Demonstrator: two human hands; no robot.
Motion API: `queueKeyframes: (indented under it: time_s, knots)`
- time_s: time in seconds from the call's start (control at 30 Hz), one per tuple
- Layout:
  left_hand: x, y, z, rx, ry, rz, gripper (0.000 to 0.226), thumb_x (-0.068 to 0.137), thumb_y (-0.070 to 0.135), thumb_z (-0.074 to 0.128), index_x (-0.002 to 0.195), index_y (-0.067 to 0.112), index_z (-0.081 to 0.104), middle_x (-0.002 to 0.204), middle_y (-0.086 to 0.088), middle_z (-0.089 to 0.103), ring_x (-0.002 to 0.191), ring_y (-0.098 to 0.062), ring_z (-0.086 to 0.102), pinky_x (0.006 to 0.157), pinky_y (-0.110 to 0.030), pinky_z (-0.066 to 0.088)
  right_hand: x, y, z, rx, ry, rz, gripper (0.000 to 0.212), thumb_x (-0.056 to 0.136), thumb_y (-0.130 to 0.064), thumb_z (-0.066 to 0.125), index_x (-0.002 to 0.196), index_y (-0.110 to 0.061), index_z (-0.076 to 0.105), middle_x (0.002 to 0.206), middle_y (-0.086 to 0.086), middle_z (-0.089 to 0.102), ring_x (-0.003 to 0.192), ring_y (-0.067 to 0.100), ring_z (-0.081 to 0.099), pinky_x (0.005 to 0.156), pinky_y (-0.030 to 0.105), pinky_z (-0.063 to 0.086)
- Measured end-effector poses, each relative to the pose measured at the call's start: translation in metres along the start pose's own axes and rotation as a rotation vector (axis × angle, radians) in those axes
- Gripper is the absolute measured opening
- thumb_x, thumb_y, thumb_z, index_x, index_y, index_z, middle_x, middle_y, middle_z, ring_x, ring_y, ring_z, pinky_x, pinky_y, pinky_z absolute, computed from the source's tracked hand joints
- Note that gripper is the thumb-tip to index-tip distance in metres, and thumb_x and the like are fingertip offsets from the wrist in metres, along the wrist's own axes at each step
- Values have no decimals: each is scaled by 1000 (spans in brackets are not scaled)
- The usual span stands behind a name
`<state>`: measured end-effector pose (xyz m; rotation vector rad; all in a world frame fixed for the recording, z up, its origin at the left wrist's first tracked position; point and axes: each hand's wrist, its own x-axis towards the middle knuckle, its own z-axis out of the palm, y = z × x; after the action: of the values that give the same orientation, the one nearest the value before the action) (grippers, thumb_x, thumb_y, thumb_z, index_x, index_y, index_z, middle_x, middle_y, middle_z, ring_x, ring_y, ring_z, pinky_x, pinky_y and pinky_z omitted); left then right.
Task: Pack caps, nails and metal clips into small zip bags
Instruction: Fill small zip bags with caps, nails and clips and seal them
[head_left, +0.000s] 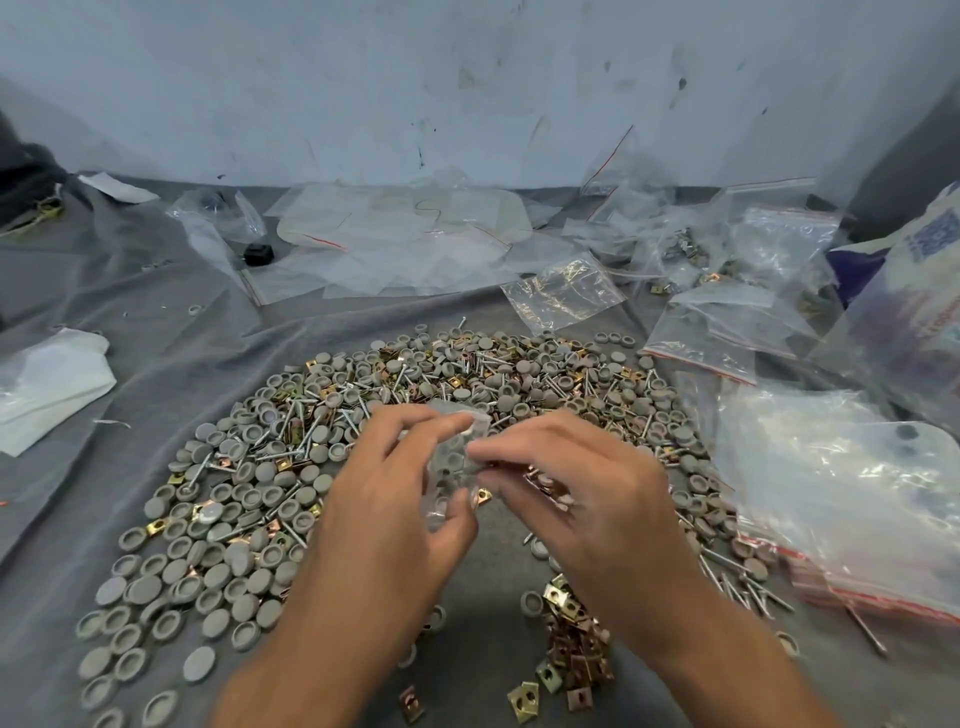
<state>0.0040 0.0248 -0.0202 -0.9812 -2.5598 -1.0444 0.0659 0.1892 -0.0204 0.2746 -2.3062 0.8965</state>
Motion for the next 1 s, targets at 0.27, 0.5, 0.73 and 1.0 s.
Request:
queueKeyframes:
  time_s: [0.27,0.5,0.73,1.0]
  knots:
    - [0,-2,2,-16,-12,4,53,76,21,71,128,25,61,115,19,48,89,11,50,89,1,32,3,-4,10,3,240,54,17,88,-18,80,103,-17,71,96,-13,69,90,0,65,76,11,49]
    - [0,-1,2,-36,12,24,53,74,16,71,126,24,63,114,18,50,95,12,50,93,-1,32,0,-2,25,-211,185,-68,11,90,-23,79,97,-15,75,93,-10,74,84,13,60,72,31,52]
    - [-1,-5,-2,-10,31,-21,53,78,18,75,128,28,62,114,19,48,91,11,50,85,3,33,10,22,4,-127,263,203,9,94,-33,68,102,-31,67,96,-21,65,88,-1,61,78,18,51]
    - [-2,-3,-3,4,22,-30,52,79,21,73,129,29,61,112,23,46,92,13,49,85,3,32,13,85,-1,-438,-194,573,42,102,-21,58,143,-29,55,142,-3,59,136,19,45,114,37,34]
